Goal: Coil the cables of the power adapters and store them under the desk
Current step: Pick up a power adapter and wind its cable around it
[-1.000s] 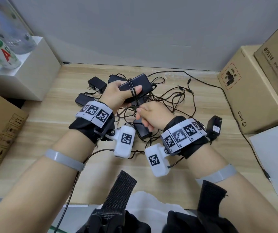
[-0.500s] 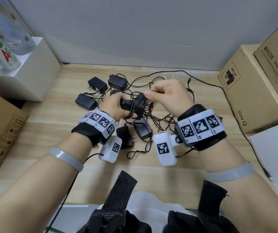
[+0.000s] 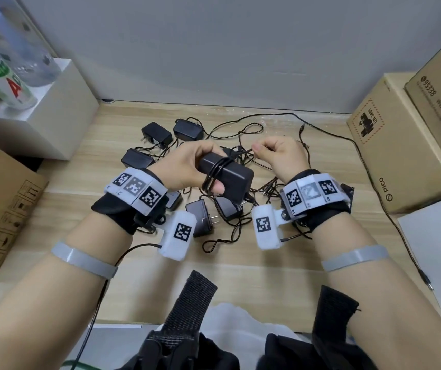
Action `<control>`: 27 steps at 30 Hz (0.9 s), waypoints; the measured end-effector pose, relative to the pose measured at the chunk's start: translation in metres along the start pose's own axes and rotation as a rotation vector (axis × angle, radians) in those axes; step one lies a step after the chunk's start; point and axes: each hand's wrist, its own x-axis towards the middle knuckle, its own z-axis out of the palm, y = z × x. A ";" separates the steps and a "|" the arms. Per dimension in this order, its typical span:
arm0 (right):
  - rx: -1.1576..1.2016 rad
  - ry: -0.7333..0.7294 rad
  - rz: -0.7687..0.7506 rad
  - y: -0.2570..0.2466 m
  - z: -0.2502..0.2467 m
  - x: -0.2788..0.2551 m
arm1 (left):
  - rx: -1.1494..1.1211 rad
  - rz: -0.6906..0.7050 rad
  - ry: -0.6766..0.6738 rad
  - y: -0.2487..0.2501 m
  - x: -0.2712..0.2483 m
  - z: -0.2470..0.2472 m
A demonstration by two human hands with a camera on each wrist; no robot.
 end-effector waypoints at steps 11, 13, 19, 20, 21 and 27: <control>-0.094 -0.264 -0.002 -0.010 0.039 -0.023 | -0.432 0.021 0.456 -0.003 0.020 0.016; -0.141 -0.310 -0.026 -0.014 0.041 -0.026 | -0.416 -0.005 0.516 0.000 0.022 0.016; -0.253 -0.352 -0.058 -0.018 0.038 -0.028 | -0.185 -0.059 0.585 -0.011 0.025 0.012; -0.278 -0.355 -0.064 -0.019 0.037 -0.029 | -0.126 -0.073 0.593 -0.014 0.026 0.011; -0.302 -0.353 -0.075 -0.020 0.036 -0.030 | -0.062 -0.091 0.602 -0.016 0.026 0.010; -0.400 -0.229 -0.203 -0.036 0.019 -0.033 | 0.393 -0.148 0.545 -0.030 0.019 0.006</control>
